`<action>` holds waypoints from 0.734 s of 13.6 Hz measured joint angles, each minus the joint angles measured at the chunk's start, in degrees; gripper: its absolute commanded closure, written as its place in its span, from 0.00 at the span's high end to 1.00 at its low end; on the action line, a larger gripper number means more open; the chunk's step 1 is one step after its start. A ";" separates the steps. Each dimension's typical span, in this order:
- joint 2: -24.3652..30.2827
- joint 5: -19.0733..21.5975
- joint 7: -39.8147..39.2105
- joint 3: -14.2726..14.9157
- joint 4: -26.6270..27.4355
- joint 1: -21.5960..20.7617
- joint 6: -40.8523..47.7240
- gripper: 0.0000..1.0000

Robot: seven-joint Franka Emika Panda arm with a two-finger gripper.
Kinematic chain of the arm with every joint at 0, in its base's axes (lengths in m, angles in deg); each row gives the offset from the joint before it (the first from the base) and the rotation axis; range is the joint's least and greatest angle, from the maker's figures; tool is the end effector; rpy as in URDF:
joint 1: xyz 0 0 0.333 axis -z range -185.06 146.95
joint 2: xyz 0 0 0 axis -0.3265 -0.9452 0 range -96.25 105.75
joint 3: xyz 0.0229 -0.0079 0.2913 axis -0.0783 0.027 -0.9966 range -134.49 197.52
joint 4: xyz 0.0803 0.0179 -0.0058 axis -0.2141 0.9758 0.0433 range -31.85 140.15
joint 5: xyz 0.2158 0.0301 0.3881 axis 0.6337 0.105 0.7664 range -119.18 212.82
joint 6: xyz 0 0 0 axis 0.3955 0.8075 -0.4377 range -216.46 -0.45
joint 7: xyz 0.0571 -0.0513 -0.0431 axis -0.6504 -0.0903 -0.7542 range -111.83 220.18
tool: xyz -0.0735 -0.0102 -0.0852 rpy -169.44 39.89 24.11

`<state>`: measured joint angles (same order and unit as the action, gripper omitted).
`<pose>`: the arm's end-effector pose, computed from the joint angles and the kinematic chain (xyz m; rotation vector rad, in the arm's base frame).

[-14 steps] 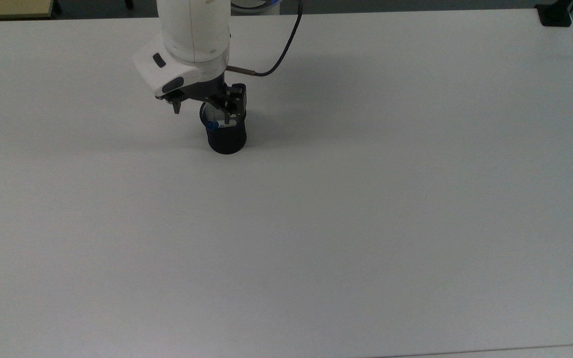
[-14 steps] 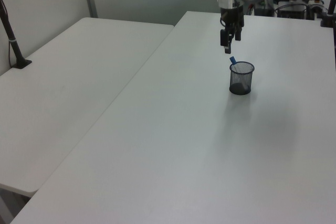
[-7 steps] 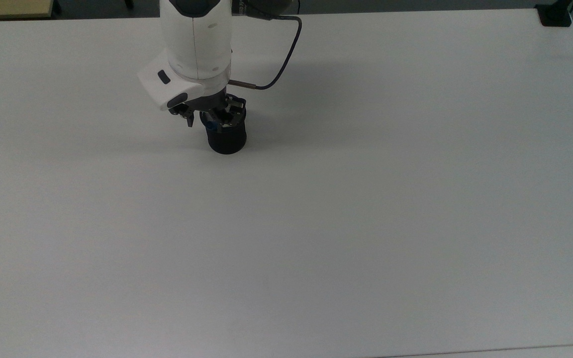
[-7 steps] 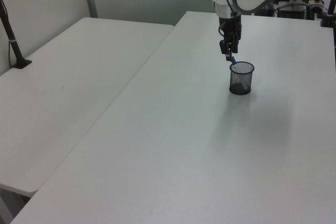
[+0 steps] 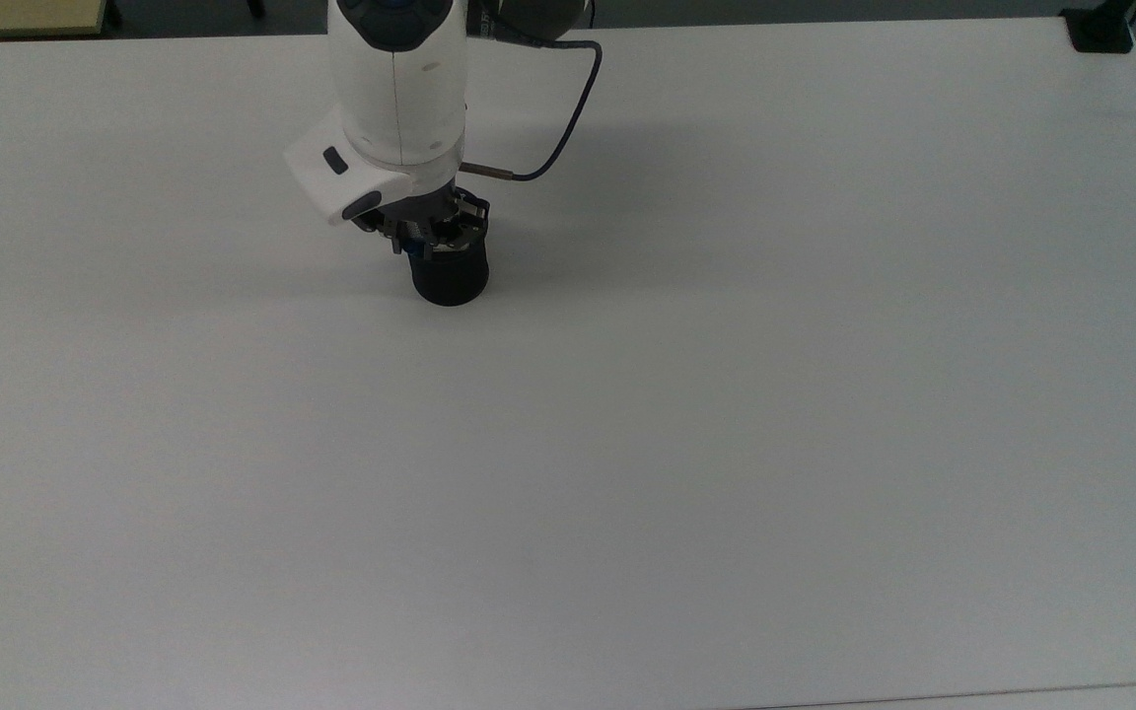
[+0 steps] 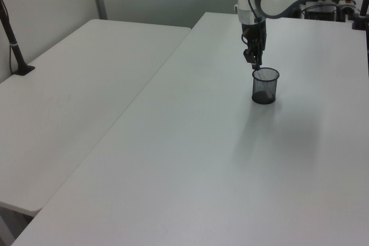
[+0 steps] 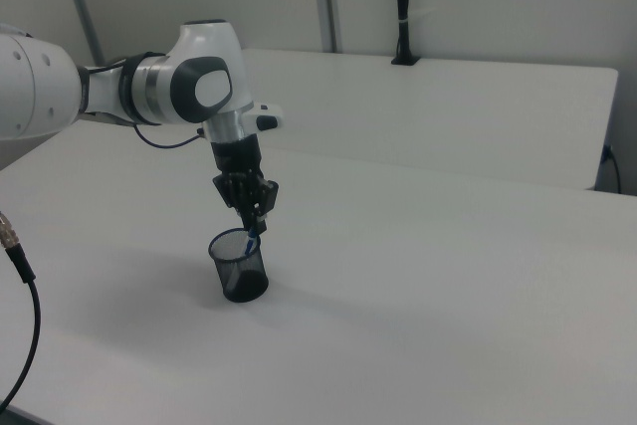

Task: Remove the marker
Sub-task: 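Close the gripper on the blue marker, then lift the blue marker up out of the cup and move it aside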

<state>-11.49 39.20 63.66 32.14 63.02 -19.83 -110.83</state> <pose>0.6686 -0.0081 0.3592 2.9998 -0.1685 -0.1338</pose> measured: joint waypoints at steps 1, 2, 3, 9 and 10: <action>0.07 0.09 0.02 -0.01 -0.03 -0.01 -0.05 0.16; 0.13 0.08 0.02 0.00 -0.03 -0.01 -0.05 0.15; 0.14 0.17 0.03 0.00 -0.02 -0.01 -0.05 0.15; 1.18 1.65 0.09 -0.03 -0.70 -0.03 -0.06 0.15; 1.89 1.90 0.11 -0.02 -1.10 -0.02 -0.05 0.15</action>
<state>-9.60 41.11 63.77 32.12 61.92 -19.86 -110.88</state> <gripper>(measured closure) 0.828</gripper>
